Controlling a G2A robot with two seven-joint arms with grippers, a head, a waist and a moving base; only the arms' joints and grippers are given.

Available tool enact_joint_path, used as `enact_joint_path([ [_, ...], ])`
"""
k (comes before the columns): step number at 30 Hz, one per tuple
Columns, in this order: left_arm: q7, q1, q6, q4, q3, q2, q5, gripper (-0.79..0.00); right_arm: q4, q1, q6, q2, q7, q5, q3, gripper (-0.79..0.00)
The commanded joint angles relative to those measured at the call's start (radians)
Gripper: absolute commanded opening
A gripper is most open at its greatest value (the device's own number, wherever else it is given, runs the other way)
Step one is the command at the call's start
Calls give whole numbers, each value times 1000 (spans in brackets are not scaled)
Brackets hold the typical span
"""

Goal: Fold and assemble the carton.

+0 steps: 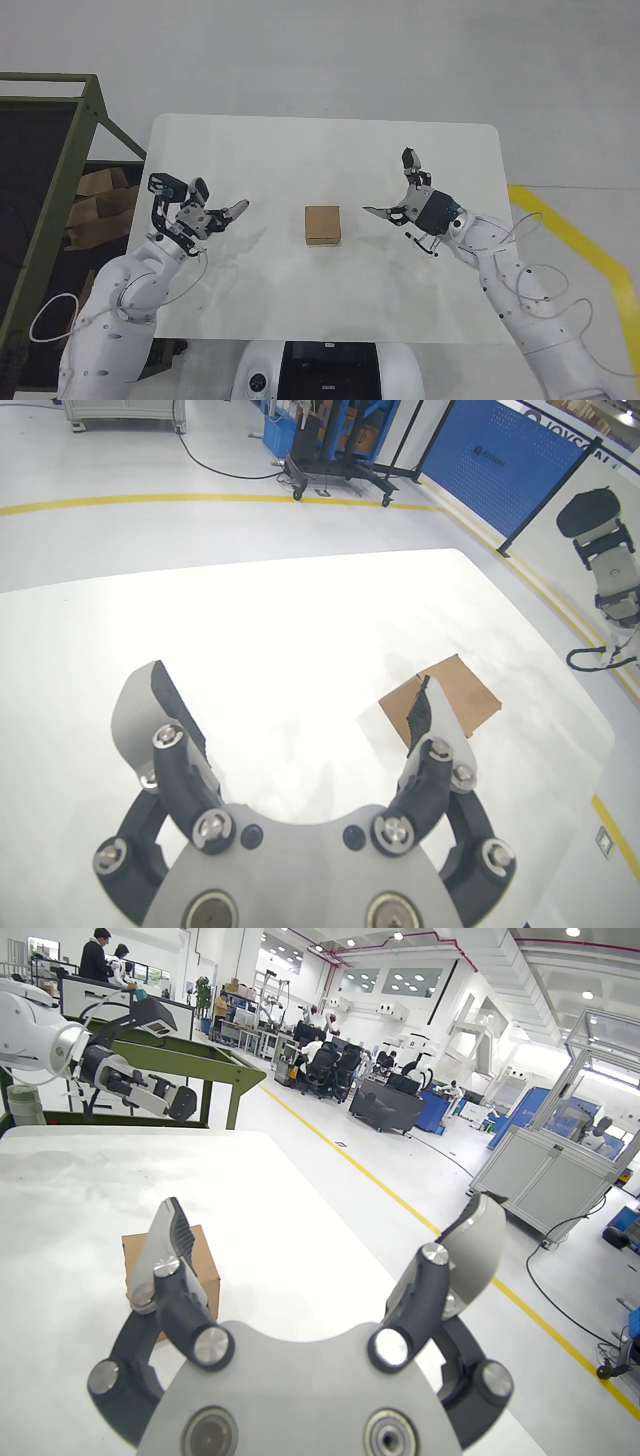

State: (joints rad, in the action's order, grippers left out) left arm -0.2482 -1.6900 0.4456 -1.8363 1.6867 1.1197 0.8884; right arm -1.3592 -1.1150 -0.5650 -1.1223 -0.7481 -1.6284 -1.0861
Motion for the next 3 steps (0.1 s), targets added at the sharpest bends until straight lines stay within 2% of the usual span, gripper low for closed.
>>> enact_joint_path([
  [1, 0, 0, 0, 0, 0, 0, 0, 0, 0, 0, 0, 0, 0, 0, 0, -1],
  [3, 0, 0, 0, 0, -1, 0, 3, 0, 0, 0, 0, 0, 0, 0, 0, -1],
])
